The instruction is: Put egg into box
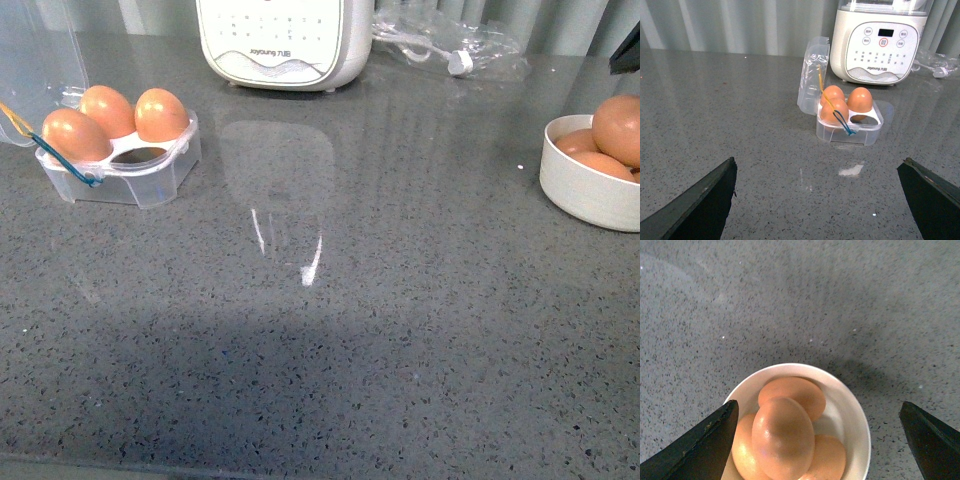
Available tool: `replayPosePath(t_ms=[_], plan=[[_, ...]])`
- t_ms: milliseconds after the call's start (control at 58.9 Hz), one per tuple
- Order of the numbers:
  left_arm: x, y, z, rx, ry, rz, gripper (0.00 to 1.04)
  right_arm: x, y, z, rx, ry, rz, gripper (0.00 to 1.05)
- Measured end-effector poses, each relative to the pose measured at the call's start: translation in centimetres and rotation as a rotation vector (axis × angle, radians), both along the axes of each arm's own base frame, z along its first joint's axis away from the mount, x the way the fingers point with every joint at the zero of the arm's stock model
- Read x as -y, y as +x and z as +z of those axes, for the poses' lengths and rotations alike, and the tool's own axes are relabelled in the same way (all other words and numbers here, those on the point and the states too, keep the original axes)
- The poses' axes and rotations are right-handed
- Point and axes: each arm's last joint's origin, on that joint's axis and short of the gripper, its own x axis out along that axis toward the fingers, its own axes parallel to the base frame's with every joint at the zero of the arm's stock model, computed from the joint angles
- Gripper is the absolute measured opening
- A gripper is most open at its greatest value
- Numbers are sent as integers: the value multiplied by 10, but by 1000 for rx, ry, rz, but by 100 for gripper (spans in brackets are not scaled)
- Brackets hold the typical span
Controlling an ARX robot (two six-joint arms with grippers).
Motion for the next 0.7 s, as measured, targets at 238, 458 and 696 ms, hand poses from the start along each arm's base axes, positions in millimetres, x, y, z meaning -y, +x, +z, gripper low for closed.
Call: replayPosePath(t_ms=[238,458,696], plan=[[0,0,0,0,0,0,98,-2,1,-11,-25,-6,58,97],[0,0,0,0,0,0,98,-6,-3,-23,-58,10,101,97],[0,0,0,0,0,0,98,-9,-5,-35,-80,18,126,97]])
